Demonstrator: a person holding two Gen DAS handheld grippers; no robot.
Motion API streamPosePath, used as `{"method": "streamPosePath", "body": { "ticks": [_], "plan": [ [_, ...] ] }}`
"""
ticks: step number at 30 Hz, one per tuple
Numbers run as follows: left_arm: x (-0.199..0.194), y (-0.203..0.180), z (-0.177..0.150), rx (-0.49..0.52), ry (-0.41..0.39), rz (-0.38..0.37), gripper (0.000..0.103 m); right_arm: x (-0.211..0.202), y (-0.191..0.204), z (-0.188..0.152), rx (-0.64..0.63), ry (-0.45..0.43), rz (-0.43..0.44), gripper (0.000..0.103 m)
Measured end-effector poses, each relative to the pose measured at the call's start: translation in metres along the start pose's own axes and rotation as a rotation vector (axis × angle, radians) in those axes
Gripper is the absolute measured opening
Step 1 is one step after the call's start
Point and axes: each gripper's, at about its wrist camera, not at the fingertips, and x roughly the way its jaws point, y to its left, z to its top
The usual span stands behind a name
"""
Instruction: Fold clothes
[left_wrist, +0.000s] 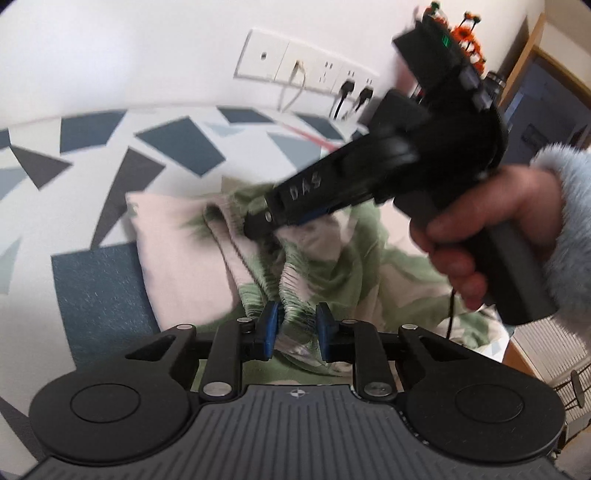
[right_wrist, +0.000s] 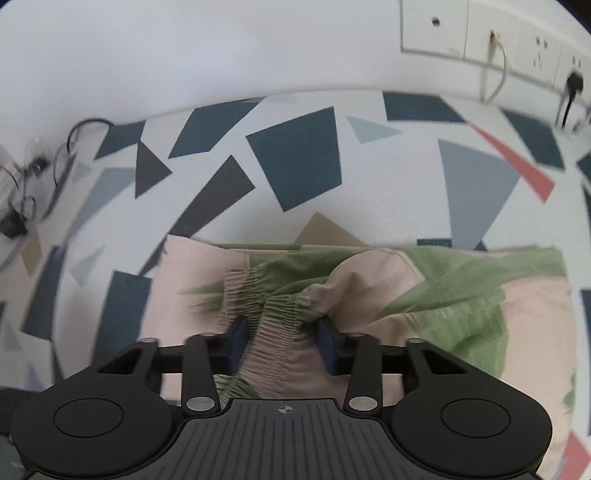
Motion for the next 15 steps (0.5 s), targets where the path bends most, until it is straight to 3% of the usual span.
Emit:
{"method": "streamPosePath", "body": {
  "ticks": [2,4,10,15],
  "plan": [
    [-0.001,-0.005,-0.001,0.028,-0.006,0.008,0.022,-0.007,-0.005,-0.002,0.043,-0.025,0.029,0.019],
    [0.001,-0.007,-0.004,0.034,-0.002,0.009,0.015,-0.015,-0.012,-0.004,0.088,-0.067,0.073,0.018],
    [-0.012,-0.001,-0.004,-0.031,-0.067,-0.004,0.01,-0.04,-0.016,0.001,0.193,-0.198,0.182,0.017],
    [-0.01,0.017,-0.012,-0.124,-0.046,0.026,0.01,-0.018,-0.002,0.012,0.138,-0.173,0.193,0.017]
  ]
}}
